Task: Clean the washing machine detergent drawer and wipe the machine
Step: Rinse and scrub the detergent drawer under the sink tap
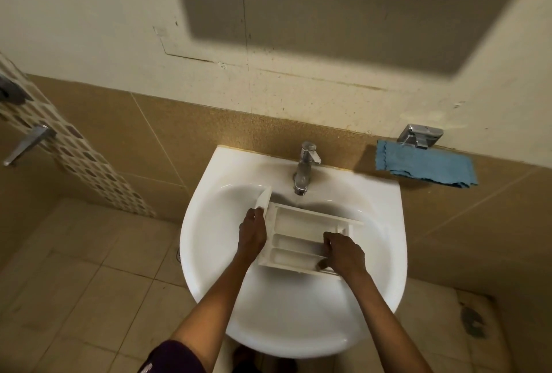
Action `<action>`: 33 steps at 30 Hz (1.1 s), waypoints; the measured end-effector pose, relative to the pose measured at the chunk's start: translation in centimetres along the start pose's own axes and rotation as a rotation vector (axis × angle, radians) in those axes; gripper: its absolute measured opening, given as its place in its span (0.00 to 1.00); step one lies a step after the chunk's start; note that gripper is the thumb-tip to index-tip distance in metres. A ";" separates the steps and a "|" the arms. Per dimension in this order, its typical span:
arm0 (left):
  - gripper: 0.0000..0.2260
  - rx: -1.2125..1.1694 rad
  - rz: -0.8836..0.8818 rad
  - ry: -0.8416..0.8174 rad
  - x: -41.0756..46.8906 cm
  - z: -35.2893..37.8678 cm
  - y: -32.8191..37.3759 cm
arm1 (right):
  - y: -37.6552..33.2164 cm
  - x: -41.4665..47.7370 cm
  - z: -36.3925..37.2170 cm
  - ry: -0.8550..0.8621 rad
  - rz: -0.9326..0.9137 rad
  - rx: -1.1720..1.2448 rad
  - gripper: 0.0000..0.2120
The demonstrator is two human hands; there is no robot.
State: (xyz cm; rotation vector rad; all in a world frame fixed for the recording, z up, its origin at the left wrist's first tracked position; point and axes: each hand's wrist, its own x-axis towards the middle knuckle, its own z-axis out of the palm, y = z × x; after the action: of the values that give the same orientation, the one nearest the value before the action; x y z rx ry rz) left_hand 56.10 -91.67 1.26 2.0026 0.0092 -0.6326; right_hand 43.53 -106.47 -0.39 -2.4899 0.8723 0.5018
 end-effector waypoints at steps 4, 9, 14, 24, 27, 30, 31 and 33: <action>0.18 0.000 0.003 -0.008 0.0 0.0 -0.1 | 1.3 0.4 -0.4 -0.073 -0.123 0.185 0.24; 0.19 0.006 -0.004 -0.012 0.2 0.1 -0.1 | 1.5 0.7 -0.7 -0.110 -0.133 0.158 0.23; 0.18 0.013 -0.006 -0.006 0.2 0.1 -0.2 | 1.5 0.8 -0.1 -0.054 -0.130 0.168 0.24; 0.18 0.017 -0.003 -0.006 0.2 0.1 -0.4 | 1.7 0.8 0.1 -0.051 -0.158 0.153 0.24; 0.18 0.028 -0.005 -0.007 0.2 0.1 -0.3 | 2.1 0.9 -0.5 -0.105 -0.163 0.154 0.22; 0.18 0.023 0.006 -0.005 0.2 0.1 -0.3 | 1.7 0.6 -0.1 -0.062 -0.142 0.198 0.24; 0.18 0.019 0.007 -0.007 0.2 0.1 -0.4 | 1.7 0.5 0.1 -0.036 -0.141 0.216 0.24; 0.18 0.015 0.005 -0.006 0.3 0.1 -0.4 | 1.9 0.5 0.2 -0.029 -0.161 0.214 0.23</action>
State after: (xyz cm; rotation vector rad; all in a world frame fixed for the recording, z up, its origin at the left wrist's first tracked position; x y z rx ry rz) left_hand 56.22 -91.65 0.70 2.0147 -0.0047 -0.6376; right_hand 42.56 -107.93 -1.35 -2.3269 0.6693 0.3684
